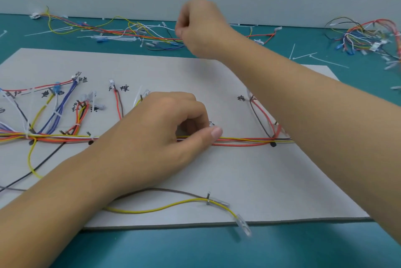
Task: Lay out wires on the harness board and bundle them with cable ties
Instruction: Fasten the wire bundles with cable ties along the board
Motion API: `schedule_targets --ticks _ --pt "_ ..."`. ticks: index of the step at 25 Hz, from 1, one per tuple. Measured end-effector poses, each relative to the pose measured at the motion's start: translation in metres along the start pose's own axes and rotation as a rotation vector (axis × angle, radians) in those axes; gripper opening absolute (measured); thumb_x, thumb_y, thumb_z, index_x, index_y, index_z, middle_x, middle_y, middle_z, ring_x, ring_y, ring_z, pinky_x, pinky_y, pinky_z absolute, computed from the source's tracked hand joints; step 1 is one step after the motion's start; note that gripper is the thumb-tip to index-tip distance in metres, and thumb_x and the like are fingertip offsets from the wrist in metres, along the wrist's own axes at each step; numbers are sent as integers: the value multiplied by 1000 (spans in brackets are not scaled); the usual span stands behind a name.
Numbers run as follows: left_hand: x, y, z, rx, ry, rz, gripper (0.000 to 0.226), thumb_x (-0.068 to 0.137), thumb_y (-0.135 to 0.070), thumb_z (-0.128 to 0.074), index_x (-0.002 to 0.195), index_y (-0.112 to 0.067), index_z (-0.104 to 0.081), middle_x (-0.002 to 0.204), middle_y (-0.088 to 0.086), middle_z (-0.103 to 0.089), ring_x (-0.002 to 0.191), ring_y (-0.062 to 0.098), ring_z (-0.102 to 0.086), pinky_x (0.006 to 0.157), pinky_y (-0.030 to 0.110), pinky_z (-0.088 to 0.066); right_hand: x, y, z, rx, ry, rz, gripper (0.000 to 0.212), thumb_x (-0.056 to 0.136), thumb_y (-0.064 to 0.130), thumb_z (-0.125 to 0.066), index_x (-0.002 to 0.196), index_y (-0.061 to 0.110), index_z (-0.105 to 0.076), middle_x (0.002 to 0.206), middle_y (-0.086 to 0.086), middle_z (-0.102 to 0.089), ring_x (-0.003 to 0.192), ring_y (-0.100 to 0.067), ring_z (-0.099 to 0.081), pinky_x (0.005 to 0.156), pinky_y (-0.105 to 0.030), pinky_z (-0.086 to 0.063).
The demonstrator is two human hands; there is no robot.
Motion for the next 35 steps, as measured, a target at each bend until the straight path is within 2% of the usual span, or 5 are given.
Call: schedule_targets --ticks 4,7,17,27,35 --pt "-3 2 4 -63 -138 36 41 102 -41 -50 78 -15 -70 74 -2 -64 74 15 -60 68 33 -45 -73 16 50 900 -32 -161 7 96 16 -67 90 17 -69 75 6 -63 54 -6 -60 47 -21 -43" --pt "-4 6 11 -70 -275 98 31 98 -35 -54 80 -18 -72 75 -3 -69 76 14 -65 71 34 -47 -123 6 72 1153 139 -217 8 100 19 -62 95 19 -68 81 6 -63 62 -8 -61 51 -22 -44" --pt "-8 8 17 34 30 38 6 78 -32 -73 74 -32 -78 76 -12 -67 77 7 -65 68 18 -46 -159 -21 50 754 -127 -299 14 99 10 -62 88 14 -70 78 0 -70 60 -13 -64 53 -29 -48" --pt "-8 1 13 105 69 106 9 81 -25 -80 74 -30 -78 76 -12 -65 75 3 -60 64 10 -40 -162 -18 54 791 -151 -256 16 100 6 -59 88 13 -69 78 -1 -69 58 -13 -60 52 -29 -48" --pt "-11 -6 8 127 -22 168 10 85 -28 -71 77 -27 -77 78 -10 -65 76 3 -61 72 19 -46 -162 -20 49 1016 195 -256 15 102 8 -55 94 10 -67 81 -1 -65 62 -16 -59 54 -30 -46"
Point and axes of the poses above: each hand's wrist, its own x-axis towards the middle knuckle, its own z-axis out of the back of the hand, y = z × x, the point moved 2 cm from there along x, towards the middle knuckle
